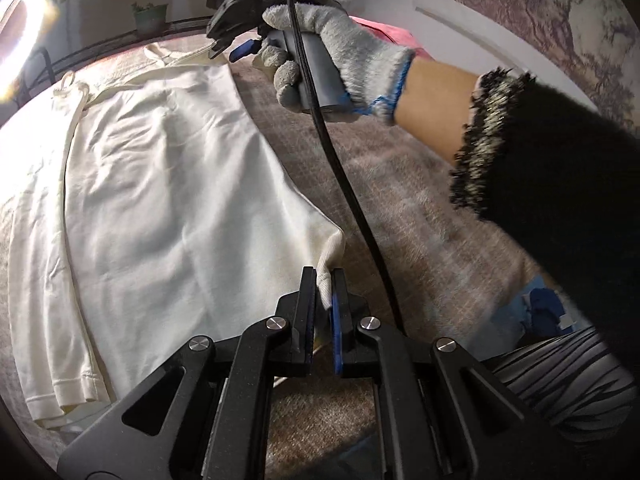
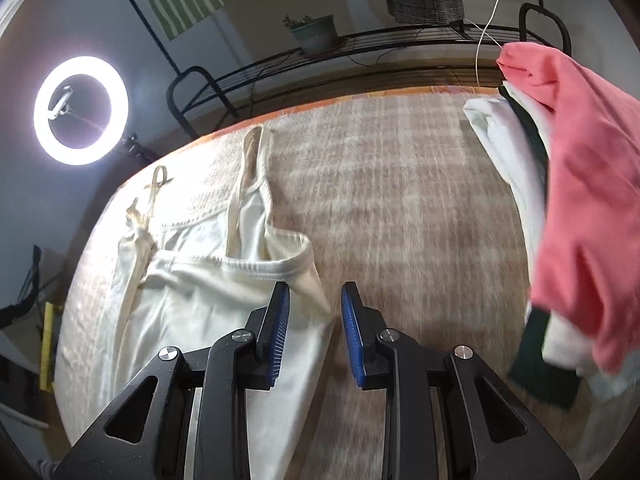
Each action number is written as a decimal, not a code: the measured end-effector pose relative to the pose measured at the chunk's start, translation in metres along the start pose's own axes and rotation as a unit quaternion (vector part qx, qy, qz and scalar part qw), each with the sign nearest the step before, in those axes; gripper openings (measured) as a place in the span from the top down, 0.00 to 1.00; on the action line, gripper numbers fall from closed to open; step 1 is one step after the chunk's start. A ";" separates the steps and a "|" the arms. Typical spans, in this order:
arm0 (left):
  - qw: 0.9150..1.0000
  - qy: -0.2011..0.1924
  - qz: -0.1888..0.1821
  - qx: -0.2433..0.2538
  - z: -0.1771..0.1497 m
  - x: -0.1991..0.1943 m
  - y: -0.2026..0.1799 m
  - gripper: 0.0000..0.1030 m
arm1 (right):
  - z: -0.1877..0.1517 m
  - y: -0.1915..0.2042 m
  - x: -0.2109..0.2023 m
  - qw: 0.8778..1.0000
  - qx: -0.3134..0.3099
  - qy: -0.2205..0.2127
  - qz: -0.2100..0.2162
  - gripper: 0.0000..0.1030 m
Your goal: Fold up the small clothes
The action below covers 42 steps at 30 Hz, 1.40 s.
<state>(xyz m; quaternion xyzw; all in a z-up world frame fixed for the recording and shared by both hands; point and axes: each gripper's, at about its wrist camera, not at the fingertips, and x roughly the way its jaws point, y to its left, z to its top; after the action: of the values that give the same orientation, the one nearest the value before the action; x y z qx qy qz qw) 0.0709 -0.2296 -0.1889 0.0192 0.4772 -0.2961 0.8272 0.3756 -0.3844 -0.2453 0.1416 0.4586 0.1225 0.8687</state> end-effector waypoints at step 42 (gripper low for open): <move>0.981 0.021 -0.001 -0.191 -0.037 -0.031 0.102 0.96 | 0.007 0.189 0.092 0.991 -0.118 0.046 -0.041 0.97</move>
<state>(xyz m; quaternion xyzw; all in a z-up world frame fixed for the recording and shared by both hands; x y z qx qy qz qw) 0.0822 -0.1195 -0.2098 -0.1333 0.5420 -0.1995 0.8054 0.4157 -0.1786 -0.2439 0.0132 0.4861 0.1468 0.8614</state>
